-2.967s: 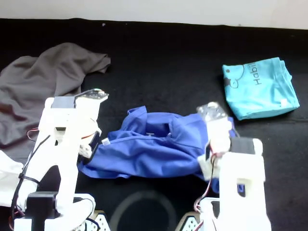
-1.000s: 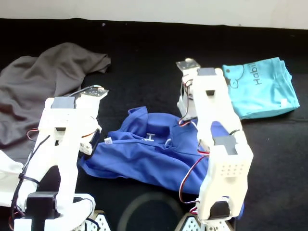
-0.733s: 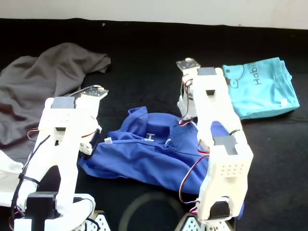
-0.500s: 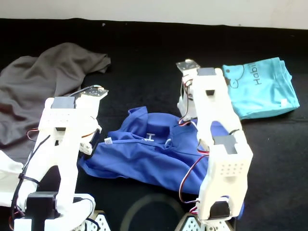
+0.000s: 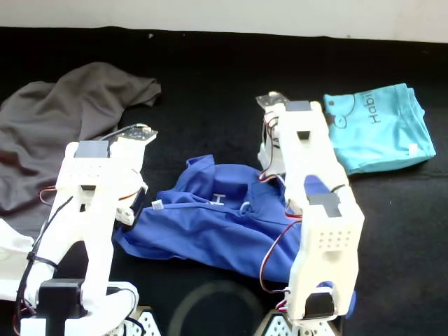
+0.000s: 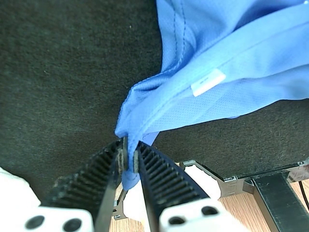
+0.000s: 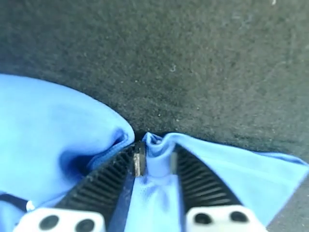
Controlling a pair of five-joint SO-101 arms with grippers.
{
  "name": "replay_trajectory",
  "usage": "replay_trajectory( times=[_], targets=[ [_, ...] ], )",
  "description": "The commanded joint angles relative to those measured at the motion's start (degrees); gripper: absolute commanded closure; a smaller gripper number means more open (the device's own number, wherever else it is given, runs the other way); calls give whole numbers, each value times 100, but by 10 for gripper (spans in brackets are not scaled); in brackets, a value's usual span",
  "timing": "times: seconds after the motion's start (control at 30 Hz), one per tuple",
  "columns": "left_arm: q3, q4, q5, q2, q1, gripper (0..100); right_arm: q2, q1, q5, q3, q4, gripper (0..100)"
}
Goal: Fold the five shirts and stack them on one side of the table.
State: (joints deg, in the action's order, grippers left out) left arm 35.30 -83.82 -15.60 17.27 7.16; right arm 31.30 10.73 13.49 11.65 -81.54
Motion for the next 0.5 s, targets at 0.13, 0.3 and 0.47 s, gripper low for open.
replay_trajectory(
  times=[0.13,0.3,0.47],
  targets=[
    [-40,97,-35,154,-92,992,-1068,-57,62,101,-479,951],
    [-40,132,-35,154,-92,992,-954,-57,70,75,-470,950],
    [-40,132,-35,154,-92,992,-347,-48,70,119,-470,947]
  ],
)
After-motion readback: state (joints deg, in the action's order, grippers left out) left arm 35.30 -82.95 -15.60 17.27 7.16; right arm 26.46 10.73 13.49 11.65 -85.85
